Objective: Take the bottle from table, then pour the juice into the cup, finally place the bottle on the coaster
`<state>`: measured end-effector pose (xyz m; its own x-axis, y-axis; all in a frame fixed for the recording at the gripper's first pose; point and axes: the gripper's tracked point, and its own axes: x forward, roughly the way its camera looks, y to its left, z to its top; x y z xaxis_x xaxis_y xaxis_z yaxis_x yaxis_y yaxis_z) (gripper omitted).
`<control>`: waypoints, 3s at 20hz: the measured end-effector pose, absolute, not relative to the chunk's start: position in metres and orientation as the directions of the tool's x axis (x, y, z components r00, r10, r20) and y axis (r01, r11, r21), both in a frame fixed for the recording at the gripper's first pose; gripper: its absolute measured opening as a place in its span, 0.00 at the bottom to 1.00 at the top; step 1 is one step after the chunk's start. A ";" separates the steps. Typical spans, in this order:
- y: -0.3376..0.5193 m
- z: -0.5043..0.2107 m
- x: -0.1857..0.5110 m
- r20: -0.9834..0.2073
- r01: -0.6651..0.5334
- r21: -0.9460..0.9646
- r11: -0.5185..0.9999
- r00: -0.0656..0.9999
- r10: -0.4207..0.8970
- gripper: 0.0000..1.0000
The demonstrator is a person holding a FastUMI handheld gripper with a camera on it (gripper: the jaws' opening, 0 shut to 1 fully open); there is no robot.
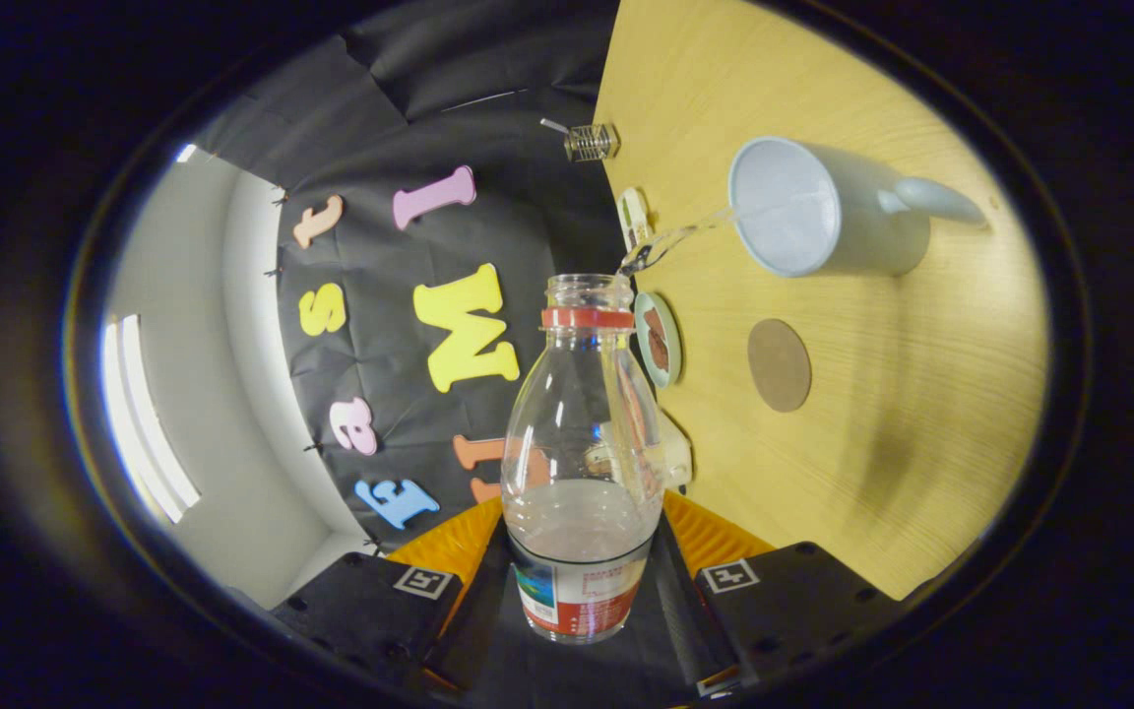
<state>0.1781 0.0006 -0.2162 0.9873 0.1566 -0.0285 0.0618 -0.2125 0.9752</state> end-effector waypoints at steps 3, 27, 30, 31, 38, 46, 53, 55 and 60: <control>0.003 -0.215 0.180 -0.022 0.059 0.972 -0.227 0.986 0.164 0.77; -0.009 -0.184 0.182 0.067 0.004 0.933 -0.361 0.981 0.184 0.77; -0.011 -0.183 0.182 0.078 -0.005 0.928 -0.373 0.981 0.180 0.77; -0.010 -0.183 0.183 0.082 -0.008 0.927 -0.374 0.980 0.183 0.77; -0.016 -0.159 0.185 0.130 -0.055 0.914 -0.403 0.978 0.160 0.77; -0.017 -0.149 0.189 0.140 -0.047 0.867 -0.495 0.978 0.153 0.77; -0.038 -0.139 0.188 0.178 -0.085 0.803 -0.589 0.979 0.103 0.77; -0.041 -0.131 0.184 0.198 -0.100 0.780 -0.618 0.976 0.092 0.77; -0.035 -0.115 0.186 0.217 -0.111 0.772 -0.626 0.972 0.094 0.77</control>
<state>0.1861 -0.0355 -0.1150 0.9717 0.0942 0.2166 -0.1113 -0.6262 0.7717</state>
